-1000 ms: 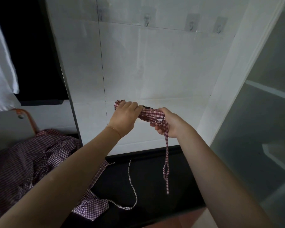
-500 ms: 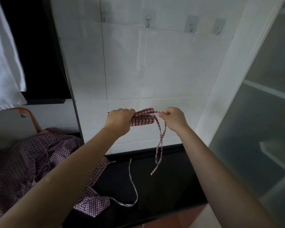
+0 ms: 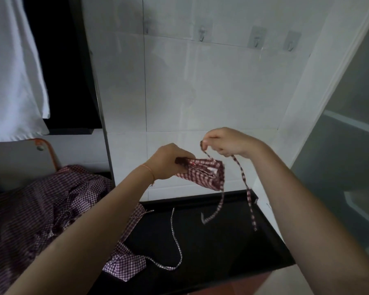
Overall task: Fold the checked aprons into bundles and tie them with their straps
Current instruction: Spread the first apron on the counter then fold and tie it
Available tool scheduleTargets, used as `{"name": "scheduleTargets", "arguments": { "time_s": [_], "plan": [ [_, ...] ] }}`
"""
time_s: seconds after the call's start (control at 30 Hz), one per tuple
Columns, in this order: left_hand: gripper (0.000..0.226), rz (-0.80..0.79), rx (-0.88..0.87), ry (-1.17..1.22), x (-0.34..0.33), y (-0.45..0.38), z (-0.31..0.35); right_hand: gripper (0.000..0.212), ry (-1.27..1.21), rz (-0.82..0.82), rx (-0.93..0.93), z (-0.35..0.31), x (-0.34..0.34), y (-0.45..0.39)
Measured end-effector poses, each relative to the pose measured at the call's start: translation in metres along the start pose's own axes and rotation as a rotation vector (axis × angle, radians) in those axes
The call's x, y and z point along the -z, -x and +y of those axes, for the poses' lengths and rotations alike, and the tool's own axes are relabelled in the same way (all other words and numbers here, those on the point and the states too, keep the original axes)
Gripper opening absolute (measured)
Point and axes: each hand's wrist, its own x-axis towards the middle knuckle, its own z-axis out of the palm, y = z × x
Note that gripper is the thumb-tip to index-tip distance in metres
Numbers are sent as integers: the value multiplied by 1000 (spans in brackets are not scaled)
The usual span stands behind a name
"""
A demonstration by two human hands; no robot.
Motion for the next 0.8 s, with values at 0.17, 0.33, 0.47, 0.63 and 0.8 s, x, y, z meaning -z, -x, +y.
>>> {"name": "scheduleTargets", "arguments": {
  "time_s": [0.17,0.33,0.47,0.63,0.8],
  "plan": [
    [36,65,200,834,16,9,18,25,-581,61,-86,46,-21,-2],
    [28,180,351,1056,16,7,21,23,-499,5,-129,43,-61,-8],
    [28,251,574,1023,17,5,16,18,-320,26,-116,32,-69,-1],
    [23,353,667,530,12,4,4,24,-168,61,-24,15,-69,10],
    [26,112,578,201,4,6,1,21,-194,112,21,1,-75,4]
  ]
}}
